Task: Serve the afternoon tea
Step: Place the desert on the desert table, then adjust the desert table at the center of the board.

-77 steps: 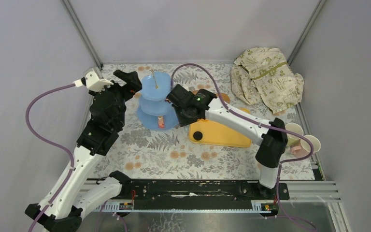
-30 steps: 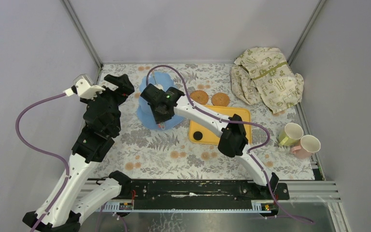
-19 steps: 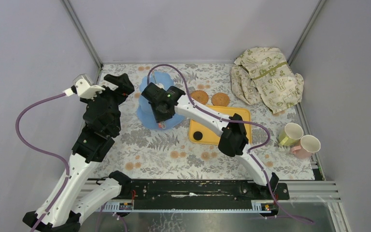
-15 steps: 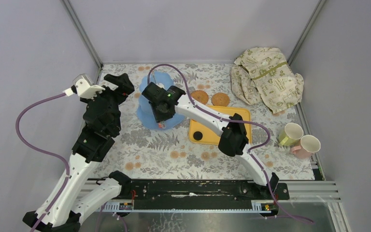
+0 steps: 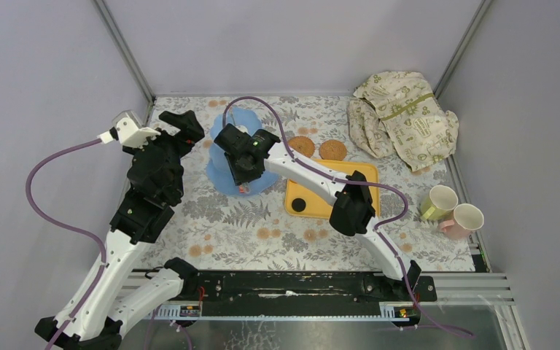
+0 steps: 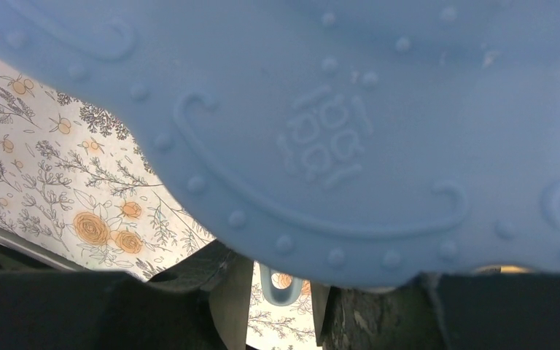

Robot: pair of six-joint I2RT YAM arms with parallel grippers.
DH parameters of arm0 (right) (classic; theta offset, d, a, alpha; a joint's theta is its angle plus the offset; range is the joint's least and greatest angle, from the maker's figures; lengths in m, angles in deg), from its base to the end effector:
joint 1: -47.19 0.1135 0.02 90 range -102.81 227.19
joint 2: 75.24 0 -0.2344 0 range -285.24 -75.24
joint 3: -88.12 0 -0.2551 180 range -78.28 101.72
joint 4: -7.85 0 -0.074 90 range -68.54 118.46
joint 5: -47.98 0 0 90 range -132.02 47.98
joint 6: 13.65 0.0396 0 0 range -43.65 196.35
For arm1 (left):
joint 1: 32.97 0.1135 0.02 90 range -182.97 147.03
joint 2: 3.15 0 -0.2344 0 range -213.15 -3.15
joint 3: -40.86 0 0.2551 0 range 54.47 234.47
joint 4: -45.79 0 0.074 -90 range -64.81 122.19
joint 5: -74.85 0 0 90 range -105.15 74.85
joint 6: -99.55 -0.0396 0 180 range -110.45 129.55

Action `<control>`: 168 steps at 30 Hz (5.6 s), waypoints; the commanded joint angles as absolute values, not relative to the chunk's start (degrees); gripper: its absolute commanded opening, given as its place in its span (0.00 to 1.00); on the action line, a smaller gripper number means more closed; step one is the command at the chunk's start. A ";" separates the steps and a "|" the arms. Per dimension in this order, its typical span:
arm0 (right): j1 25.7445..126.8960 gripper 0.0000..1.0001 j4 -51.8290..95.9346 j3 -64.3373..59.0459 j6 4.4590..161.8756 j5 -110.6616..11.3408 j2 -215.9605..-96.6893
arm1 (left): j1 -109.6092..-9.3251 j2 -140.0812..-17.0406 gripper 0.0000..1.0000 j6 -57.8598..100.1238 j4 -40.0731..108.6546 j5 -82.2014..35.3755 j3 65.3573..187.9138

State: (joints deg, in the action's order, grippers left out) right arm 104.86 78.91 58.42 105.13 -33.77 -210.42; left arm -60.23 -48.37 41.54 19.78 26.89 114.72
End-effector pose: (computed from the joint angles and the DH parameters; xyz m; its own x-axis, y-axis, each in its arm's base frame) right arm 0.2700 0.4160 0.2515 -0.7702 -0.3261 -0.5481 -0.4820 0.8604 0.1654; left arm 0.1740 -0.0598 0.4069 0.1694 -0.5299 -0.8310 -0.1942 0.8087 -0.5553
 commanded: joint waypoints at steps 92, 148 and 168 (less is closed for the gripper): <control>101.35 0.36 55.32 -16.07 104.25 -26.46 -141.37 | -47.46 -96.74 0.64 36.75 -16.11 -16.95 164.62; 101.34 0.36 53.94 -19.73 104.05 -26.83 -137.12 | -51.08 -93.95 0.39 39.76 -16.86 -12.51 160.31; 101.32 0.36 54.69 -19.73 103.95 -26.63 -137.54 | -51.03 -78.83 0.75 45.07 -4.03 4.59 143.91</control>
State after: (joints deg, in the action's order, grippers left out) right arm 101.80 55.43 -20.09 103.86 -27.91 -138.36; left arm -50.66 -84.47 42.72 -11.28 -1.92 148.57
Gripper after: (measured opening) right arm 0.368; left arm 0.738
